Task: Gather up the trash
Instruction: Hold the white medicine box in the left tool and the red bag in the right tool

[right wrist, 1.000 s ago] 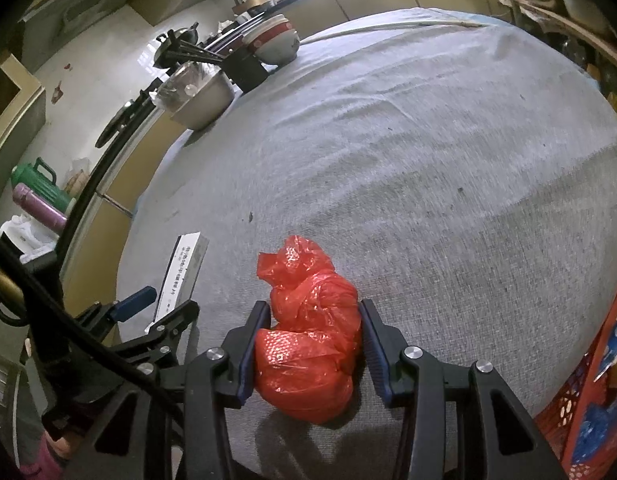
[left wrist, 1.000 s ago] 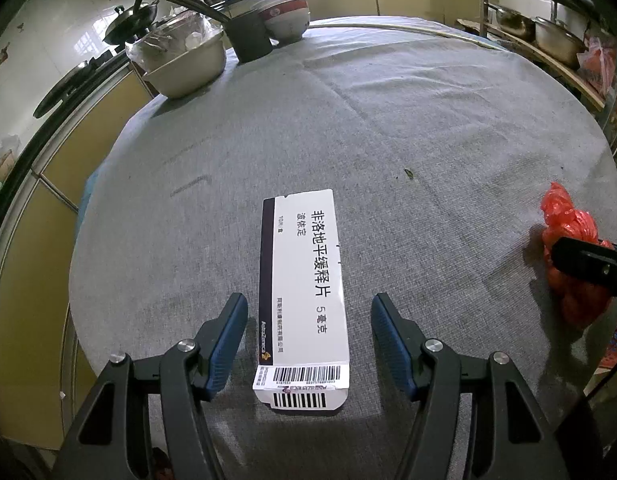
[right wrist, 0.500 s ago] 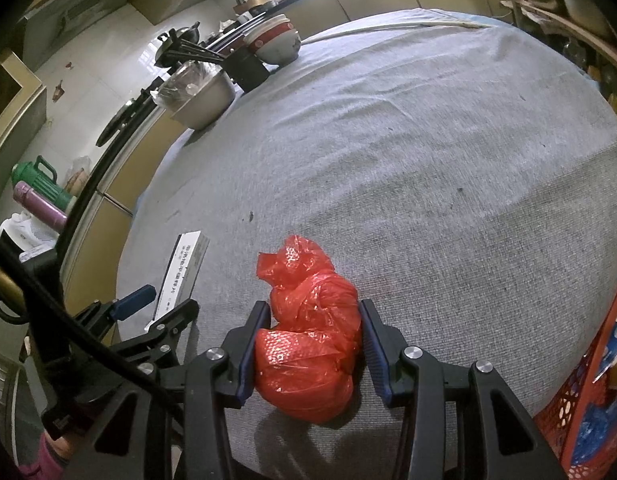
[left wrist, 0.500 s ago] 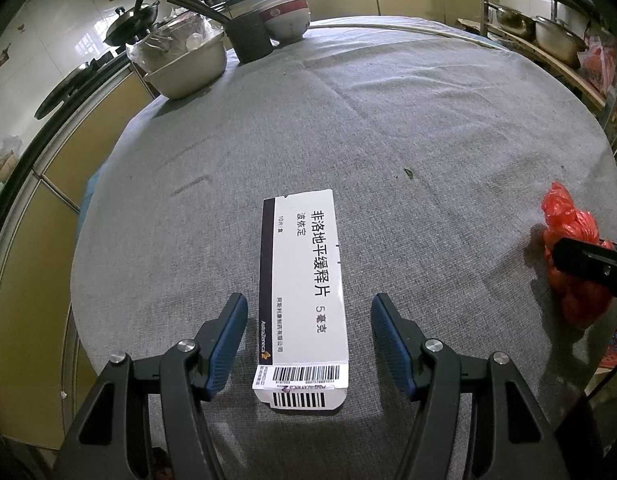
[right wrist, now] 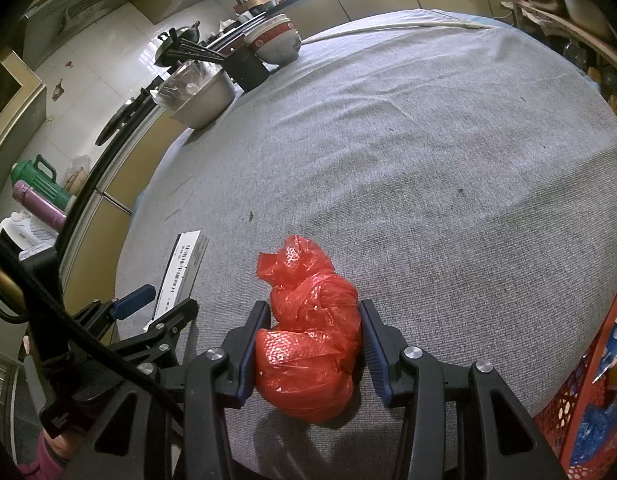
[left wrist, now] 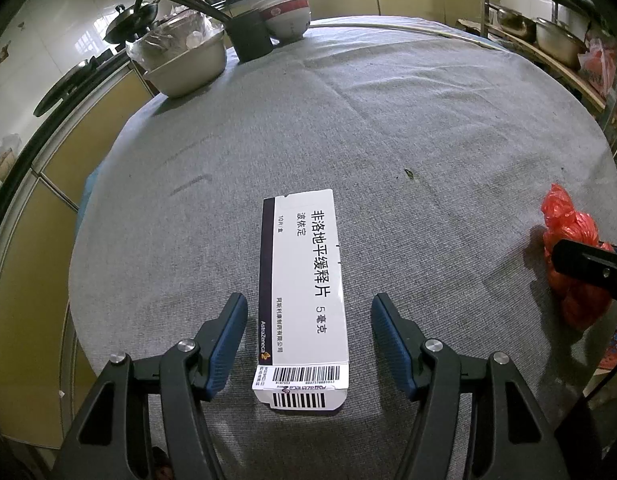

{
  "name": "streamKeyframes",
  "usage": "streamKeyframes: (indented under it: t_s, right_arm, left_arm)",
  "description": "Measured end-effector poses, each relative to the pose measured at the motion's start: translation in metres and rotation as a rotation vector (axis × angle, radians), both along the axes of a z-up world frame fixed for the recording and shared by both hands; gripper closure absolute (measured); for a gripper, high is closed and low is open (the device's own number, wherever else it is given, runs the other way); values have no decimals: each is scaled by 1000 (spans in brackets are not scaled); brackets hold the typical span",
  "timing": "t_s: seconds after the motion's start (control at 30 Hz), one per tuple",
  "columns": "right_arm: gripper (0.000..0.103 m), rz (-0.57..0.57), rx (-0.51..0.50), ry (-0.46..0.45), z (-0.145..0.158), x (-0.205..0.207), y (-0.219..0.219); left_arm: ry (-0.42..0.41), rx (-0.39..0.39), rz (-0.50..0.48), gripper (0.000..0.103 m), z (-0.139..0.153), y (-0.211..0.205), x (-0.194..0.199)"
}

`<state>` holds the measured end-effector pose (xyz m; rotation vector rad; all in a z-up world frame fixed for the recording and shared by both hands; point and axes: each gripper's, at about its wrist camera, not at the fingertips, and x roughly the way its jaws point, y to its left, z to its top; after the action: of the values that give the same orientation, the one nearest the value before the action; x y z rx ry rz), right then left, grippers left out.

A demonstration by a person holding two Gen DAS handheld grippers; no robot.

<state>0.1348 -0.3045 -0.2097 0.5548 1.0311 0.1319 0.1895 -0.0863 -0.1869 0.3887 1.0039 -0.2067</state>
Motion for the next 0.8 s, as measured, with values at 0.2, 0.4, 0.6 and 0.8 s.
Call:
streamKeyframes:
  t_s: [0.2,0.4,0.6,0.8]
  right_arm:
    - [55,2,-2,2,-1,0,0]
    - [55,1,-2,1,0,1,1]
    - [55,1,-3,-1,-2,1,1]
    - [55,1,-5,-1,-2,1,1]
  left_arm:
    - [13,-13,3,38,-1,1,3]
    - [15,-15,3,38,-2,0,4]
    - [20,-25,2,38,-3,0,5]
    - [29,-44,6,38,-3,2,8]
